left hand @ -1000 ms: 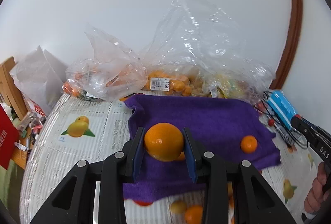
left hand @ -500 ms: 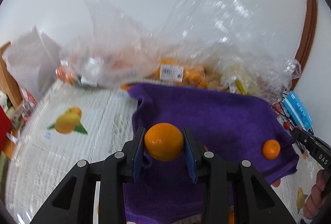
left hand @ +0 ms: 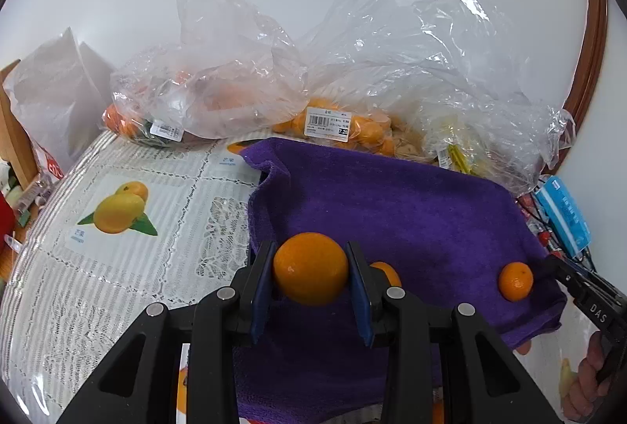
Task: Organize fruits
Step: 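Carry the red fruit and the orange over the purple towel with both tools, then lower the red fruit and orange onto the towel and open both tools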
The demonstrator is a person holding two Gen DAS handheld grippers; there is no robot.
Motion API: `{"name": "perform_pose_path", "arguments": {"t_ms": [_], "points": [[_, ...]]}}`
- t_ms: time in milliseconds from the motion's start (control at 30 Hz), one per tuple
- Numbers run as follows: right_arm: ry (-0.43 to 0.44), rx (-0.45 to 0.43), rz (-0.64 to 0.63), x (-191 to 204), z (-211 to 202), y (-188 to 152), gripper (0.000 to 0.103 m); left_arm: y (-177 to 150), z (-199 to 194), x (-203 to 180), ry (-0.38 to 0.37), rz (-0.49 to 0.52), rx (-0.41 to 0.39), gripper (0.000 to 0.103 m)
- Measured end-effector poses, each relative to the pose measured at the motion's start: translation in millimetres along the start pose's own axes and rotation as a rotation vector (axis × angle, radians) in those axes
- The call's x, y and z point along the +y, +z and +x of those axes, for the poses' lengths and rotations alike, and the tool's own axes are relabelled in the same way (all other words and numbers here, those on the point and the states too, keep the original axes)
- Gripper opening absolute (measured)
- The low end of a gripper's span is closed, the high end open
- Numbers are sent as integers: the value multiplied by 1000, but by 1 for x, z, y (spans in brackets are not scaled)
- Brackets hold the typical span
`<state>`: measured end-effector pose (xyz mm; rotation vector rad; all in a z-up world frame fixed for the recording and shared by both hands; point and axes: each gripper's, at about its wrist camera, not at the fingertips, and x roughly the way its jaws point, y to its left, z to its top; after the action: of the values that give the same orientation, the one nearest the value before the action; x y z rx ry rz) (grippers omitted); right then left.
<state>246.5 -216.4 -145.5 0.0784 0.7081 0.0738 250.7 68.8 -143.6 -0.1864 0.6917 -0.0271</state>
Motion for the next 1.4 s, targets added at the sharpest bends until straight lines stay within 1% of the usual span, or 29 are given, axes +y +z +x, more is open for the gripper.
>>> {"name": "perform_pose_path", "arguments": {"t_ms": [233, 500, 800, 1000, 1200, 1300, 1400], "points": [[-16, 0, -3, 0, 3, -1, 24, -1, 2, -2, 5, 5, 3, 34], [-34, 20, -2, -4, 9, -3, 24, -3, 3, -7, 6, 22, 12, 34], [-40, 49, -3, -5, 18, -4, 24, -5, 11, -9, 5, 27, 49, 34], [-61, 40, -26, -1, 18, -6, 25, -7, 12, -13, 9, 44, 55, 34], [-66, 43, -27, -2, 20, -5, 25, -8, 16, -14, 0, 45, 84, 34], [-57, 44, -26, -1, 18, -5, 26, -8, 15, -16, 3, 54, 79, 34], [-59, 41, -30, -1, 18, -5, 29, -9, 16, -17, 7, 61, 80, 34]]}}
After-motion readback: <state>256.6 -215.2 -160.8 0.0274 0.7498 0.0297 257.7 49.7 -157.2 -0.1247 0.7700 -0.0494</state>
